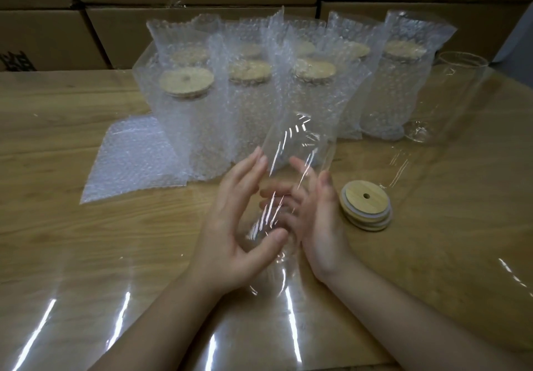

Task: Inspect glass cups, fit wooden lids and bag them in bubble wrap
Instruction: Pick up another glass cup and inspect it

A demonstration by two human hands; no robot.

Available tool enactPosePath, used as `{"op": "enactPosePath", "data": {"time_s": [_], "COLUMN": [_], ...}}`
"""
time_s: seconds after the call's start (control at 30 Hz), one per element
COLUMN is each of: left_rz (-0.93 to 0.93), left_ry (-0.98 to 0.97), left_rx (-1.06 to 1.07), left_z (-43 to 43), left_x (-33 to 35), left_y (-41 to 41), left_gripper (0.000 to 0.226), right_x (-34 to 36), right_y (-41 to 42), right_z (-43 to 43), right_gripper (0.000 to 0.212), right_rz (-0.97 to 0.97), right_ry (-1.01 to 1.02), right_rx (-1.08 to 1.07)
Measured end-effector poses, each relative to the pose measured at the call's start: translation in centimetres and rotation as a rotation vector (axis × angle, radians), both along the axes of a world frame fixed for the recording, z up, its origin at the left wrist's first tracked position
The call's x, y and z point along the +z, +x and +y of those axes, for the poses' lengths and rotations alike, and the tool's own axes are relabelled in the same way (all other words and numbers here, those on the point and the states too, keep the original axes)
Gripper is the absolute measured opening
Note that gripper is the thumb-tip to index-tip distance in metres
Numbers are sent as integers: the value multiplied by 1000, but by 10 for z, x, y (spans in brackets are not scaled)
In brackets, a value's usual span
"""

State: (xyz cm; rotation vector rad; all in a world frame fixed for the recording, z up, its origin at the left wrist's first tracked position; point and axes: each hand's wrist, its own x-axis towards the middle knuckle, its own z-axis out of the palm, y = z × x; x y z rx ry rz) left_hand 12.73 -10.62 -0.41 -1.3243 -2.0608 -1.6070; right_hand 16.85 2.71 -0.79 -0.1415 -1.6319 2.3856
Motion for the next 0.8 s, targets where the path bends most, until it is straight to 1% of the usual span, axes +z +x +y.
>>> {"op": "enactPosePath", "data": {"time_s": [0.03,0.1,0.17,0.2,0.27,0.33,0.43,0.53,0.6,0.63,0.73,0.8], "left_rz": [47,229,430,488,539,532,382,173,-17,-114,-409,-612], "left_ry": [-26,-80,-112,-122,-169,-210,-172,-112,1,76,263,348], "left_rx": [-24,-28,-4,0,9,39,59,115,89,72,-10,-59], "left_z": [2,7,10,10,10,10,12,16,18,18,17,16], "left_x": [2,7,12,14,15,16,17,13,8,6,1,3], "left_y": [2,4,7,8,12,16,20,23,21,19,13,8], "left_gripper": [67,60,50,47,44,41,39,52,66,69,66,71], "right_x": [0,-1,-4,-5,-8,-7,-2,0,0,0,-2,-2], "right_y": [0,0,2,2,4,5,5,4,6,7,12,14], "right_z": [0,-1,1,2,4,2,-5,-5,-6,-8,-14,-16], "right_gripper": [75,77,70,65,63,65,58,66,62,61,64,65], "right_rz": [-1,-17,-31,-30,-32,-43,-5,59,127,153,223,267], "right_ry": [3,7,8,3,0,30,83,162,231,251,378,514], "right_rx": [8,32,59,70,74,63,23,-42,-63,-66,-88,-128]}}
